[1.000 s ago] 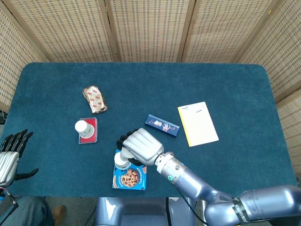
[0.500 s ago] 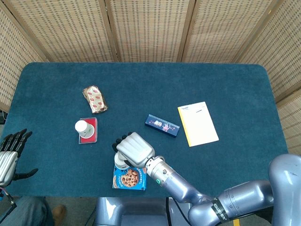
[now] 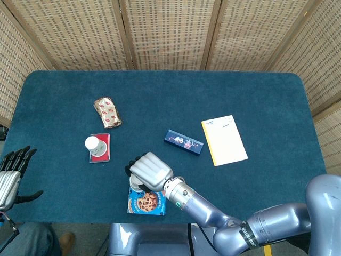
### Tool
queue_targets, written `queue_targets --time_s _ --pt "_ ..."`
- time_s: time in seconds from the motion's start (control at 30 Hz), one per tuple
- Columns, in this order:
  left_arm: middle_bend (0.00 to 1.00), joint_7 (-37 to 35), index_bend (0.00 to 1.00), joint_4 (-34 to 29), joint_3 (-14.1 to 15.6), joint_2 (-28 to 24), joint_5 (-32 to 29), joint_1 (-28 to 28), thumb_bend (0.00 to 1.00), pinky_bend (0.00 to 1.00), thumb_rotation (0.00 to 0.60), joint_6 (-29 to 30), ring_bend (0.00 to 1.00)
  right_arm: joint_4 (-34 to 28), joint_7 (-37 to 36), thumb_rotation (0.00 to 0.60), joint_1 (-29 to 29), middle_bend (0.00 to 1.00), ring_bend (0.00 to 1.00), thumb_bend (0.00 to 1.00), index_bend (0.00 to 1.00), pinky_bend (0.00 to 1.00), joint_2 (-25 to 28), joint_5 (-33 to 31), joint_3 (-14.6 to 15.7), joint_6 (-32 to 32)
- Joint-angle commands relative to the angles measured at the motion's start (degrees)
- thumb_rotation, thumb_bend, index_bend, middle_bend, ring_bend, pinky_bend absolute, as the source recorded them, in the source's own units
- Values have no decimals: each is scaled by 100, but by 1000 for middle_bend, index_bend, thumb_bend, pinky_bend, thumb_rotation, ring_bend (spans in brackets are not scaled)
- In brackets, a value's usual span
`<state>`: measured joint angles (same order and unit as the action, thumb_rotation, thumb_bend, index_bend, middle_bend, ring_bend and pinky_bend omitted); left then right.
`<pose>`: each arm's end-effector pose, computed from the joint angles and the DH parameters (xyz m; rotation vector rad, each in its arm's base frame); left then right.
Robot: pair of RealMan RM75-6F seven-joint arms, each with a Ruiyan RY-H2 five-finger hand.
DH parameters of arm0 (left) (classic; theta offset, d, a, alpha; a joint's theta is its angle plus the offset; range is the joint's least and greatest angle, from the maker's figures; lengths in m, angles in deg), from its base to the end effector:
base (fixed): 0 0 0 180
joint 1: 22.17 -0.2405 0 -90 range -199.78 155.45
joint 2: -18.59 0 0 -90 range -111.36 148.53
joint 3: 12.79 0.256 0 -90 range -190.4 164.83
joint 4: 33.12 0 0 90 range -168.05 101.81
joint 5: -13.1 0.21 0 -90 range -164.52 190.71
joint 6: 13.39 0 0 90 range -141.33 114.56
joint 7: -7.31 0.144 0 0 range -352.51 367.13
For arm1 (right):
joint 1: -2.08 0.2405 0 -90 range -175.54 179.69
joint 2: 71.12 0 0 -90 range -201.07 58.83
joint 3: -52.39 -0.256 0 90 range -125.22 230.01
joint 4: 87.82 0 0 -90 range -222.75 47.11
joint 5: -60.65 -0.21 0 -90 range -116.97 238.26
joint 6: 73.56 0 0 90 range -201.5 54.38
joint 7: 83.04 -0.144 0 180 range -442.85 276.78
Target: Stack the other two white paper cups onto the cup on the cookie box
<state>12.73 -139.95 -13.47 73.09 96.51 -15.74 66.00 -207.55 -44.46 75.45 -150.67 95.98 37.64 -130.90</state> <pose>-0.2806 0.1759 0.1717 -1.4602 -0.9988 -0.8137 0.0677 -0.2760 0.0099 2.3097 -0.8348 1.0838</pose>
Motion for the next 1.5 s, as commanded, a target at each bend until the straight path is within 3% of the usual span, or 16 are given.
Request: queue_targets --time_s 0.03,0.23,0.3,0.37,0.4,0.43,0.53,1.03,1.23,1.37,1.5 --pt "0 15 0 2 -9 5 -30 19 0 0 600 -33 0 70 -75 600 62 486 446 508 446 480 -10 -53 -21 79" --pt "0 26 0 -4 -10 6 -54 32 0 0 600 -53 0 156 -196 600 103 477 442 456 442 480 -75 -87 -12 71" --pt "0 24 0 -5 -7 5 -53 32 0 0 600 -53 0 182 -206 600 115 425 404 309 362 461 -93 -62 13 68" --pt "0 19 0 -7 -6 3 -52 33 0 0 600 -52 0 170 -206 600 132 208 236 55 122 305 -74 -107 48 118" --pt "0 16 0 -7 -6 2 -50 33 0 0 600 -50 0 154 -216 600 144 132 174 7 57 239 -53 -151 55 158" --pt "0 13 0 -8 -6 1 -49 33 0 0 600 -49 0 140 -235 600 155 52 102 0 8 155 -33 -182 50 190" --pt "0 -3 0 -1 -5 -3 -53 36 0 0 600 -53 0 162 -411 600 120 0 8 0 0 36 6 57 11 278" --pt "0 68 0 -4 -1 27 -85 47 0 0 600 -62 0 184 -692 600 -267 37 3 0 4 29 717 762 233 222" --pt "0 144 0 21 -10 89 -124 50 0 0 600 -55 0 1055 -1388 600 -1092 56 8 0 23 29 980 3228 864 -131" --pt "0 262 0 111 -56 192 -142 140 0 0 600 -134 0 2768 -2432 600 -1805 56 9 0 25 29 1116 5408 1592 -1131" --pt "0 290 0 277 -194 247 -173 313 0 0 600 -247 0 3950 -3322 600 -2273 42 9 0 22 20 1095 5937 1907 -1662"
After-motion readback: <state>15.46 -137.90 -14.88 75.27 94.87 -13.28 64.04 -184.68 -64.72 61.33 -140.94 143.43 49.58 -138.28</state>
